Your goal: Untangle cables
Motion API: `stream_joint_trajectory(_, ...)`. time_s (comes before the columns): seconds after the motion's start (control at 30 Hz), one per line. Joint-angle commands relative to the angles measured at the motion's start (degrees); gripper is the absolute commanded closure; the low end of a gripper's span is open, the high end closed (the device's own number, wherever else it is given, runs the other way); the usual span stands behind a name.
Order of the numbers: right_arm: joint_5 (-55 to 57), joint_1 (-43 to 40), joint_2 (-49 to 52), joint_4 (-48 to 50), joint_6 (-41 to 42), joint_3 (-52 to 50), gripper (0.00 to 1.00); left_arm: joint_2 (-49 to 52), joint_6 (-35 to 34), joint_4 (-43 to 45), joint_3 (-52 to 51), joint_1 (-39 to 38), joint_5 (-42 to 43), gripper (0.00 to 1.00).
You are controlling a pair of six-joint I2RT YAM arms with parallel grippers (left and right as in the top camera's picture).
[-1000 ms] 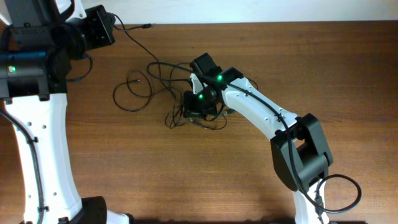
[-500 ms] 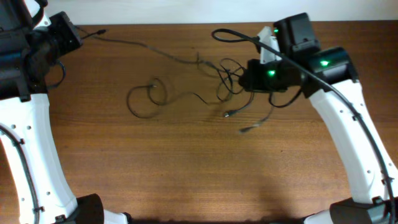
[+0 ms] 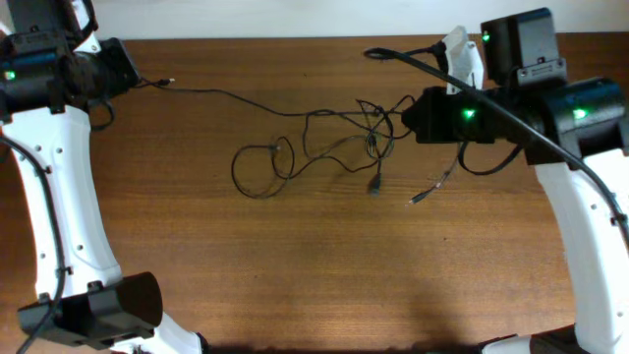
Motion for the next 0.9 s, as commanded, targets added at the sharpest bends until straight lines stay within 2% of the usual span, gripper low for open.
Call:
stream_joint_trajectory(0.0, 1.09, -1.73, -1.55, -1.11, -0.98, 3.65, 0.96, 3.30, 9.11, -0.15, 0.76, 0.28, 5.42, 1.00)
stream_joint_trajectory(0.13, -0.33, -2.40, -1.55, -1.75, -0.96, 6.43, 0.96, 6.08, 20.31, 0.24, 0.76, 0.26, 19.19, 1.00)
stream_joint_trajectory(0.2, -0.33, -2.40, -1.51, -2.14, -0.96, 6.45, 0.96, 7.21, 26.10, 0.11, 0.76, -0.42, 27.96, 0.94)
stream_joint_trajectory(0.27, -0.31, -2.29, -1.16, -2.91, -0.96, 6.43, 0.96, 7.89, 28.33, -0.02, 0.76, -1.73, 30.88, 0.87)
stream_joint_trajectory(0.33, -0.33, -2.29, -0.90, -3.02, -0.96, 6.43, 0.96, 8.39, 28.33, -0.02, 0.76, -3.76, 30.80, 0.69)
stream_joint_trajectory(0.4, -0.31, -2.29, -0.87, -3.04, -0.96, 6.38, 0.96, 8.50, 29.14, 0.00, 0.76, -5.77, 29.99, 0.44)
stream_joint_trajectory(0.47, -0.31, -2.29, -0.79, -3.21, -0.96, 6.38, 0.96, 8.52, 29.14, 0.00, 0.76, -6.58, 30.03, 0.29)
stream_joint_trajectory(0.57, -0.31, -2.29, -0.39, -3.19, -0.96, 6.25, 0.96, 8.55, 29.14, 0.02, 0.76, -9.31, 33.75, 0.12)
stream_joint_trajectory(0.67, -0.33, -2.29, 0.76, -3.80, -0.96, 6.23, 0.96, 8.66, 29.66, 0.02, 0.76, -13.70, 35.06, 0.14)
stream_joint_trajectory(0.77, -0.28, -2.29, 1.07, -3.72, -0.96, 6.23, 0.96, 9.77, 35.56, -1.11, 0.76, -17.99, 43.15, 0.17)
stream_joint_trajectory(0.8, -0.28, -2.32, 1.05, -3.72, -0.96, 6.23, 0.96, 10.10, 37.48, -1.90, 0.76, -19.08, 44.87, 0.20)
stream_joint_trajectory(0.87, -0.28, -2.29, 1.07, -3.74, -0.98, 6.23, 0.96, 10.67, 42.03, -4.37, 0.76, -21.66, 46.29, 0.21)
